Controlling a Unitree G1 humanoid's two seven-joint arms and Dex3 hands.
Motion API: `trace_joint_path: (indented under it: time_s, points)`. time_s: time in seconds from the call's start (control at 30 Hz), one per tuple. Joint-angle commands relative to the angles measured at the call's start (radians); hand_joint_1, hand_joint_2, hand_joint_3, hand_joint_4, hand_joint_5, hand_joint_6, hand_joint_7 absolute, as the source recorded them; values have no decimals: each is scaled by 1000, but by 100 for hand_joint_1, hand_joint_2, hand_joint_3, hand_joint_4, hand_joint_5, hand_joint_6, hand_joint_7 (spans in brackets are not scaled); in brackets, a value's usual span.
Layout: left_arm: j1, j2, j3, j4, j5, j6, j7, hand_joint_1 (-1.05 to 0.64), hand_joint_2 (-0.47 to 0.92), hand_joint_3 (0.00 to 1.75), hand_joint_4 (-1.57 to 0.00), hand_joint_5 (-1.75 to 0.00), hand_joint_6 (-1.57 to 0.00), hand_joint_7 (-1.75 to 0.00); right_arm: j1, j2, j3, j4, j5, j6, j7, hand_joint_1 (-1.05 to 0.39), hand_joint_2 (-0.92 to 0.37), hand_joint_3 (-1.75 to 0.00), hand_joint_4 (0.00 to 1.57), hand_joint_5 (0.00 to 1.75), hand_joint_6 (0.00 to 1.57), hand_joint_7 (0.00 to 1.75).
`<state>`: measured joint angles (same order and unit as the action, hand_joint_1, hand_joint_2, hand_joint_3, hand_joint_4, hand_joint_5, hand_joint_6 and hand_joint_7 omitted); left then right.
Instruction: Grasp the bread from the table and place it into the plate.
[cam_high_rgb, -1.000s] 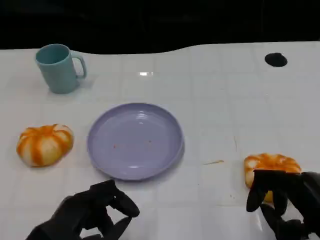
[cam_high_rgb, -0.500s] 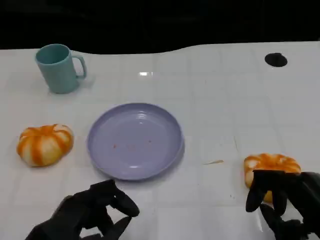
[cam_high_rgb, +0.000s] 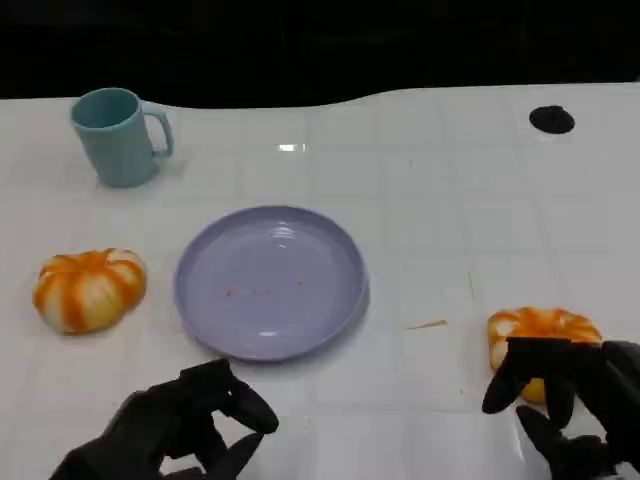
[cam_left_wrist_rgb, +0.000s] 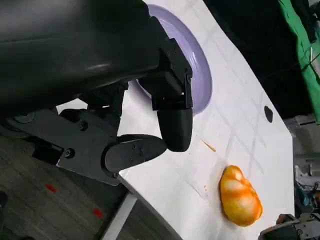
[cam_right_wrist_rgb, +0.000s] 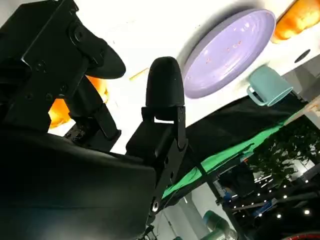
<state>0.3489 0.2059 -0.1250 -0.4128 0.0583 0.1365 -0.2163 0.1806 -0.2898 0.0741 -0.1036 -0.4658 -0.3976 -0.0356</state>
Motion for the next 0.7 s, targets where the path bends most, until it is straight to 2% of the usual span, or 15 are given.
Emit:
trace_joint_path:
  time_s: [0.03, 0.13, 0.2, 0.23, 0.3, 0.33, 0.43, 0.47, 0.53, 0.7]
  points:
    - [0, 9, 5, -9, 2, 4, -2, -24, 82, 61, -65, -175, -63, -126, -5, -25, -22, -52, -28, 33, 3, -1, -19, -120, 91, 145, 100, 77]
    - [0, 11, 3, -4, 8, -9, -2, -24, 82, 61, -65, -175, -63, -126, -1, -39, -30, -104, -96, 82, 2, -11, -23, -107, 95, 116, 103, 57]
    - [0, 11, 3, -2, 8, -14, -2, -24, 82, 61, -65, -175, -63, -126, 4, -43, -34, -144, -142, 129, 7, -16, -27, -98, 93, 113, 104, 47]
    - [1, 11, 3, -2, 6, -14, -2, -24, 82, 61, -63, -175, -63, -127, 5, -52, -35, -167, -175, 154, 16, -21, -30, -93, 85, 116, 103, 39]
    - [2, 10, 4, -3, 2, -12, -4, -25, 82, 61, -63, -175, -63, -127, 8, -75, -38, -217, -235, 204, 53, -28, -35, -86, 77, 110, 100, 29]
    - [3, 9, 4, -5, 0, -9, -4, -24, 82, 61, -64, -175, -63, -127, 9, -86, -38, -239, -256, 226, 75, -32, -42, -75, 71, 93, 95, 21]
    - [4, 9, 3, -5, 1, -10, -4, -25, 82, 61, -65, -175, -63, -127, 11, -113, -40, -293, -290, 273, 137, -37, -59, -43, 71, 48, 88, 4]
    - [4, 9, 2, -6, 2, -10, -3, -25, 82, 61, -65, -175, -63, -127, 11, -121, -41, -310, -303, 285, 154, -38, -63, -35, 70, 40, 85, 2]
    - [4, 9, 1, -8, 4, -8, -2, -26, 82, 61, -66, -175, -64, -127, 12, -131, -39, -342, -329, 315, 191, -41, -70, -21, 58, 24, 72, 0]
    - [3, 7, -2, -11, 3, -2, -2, -26, 82, 62, -66, -175, -64, -127, 11, -128, -24, -413, -385, 409, 299, -44, -76, -6, 33, 7, 45, 0]
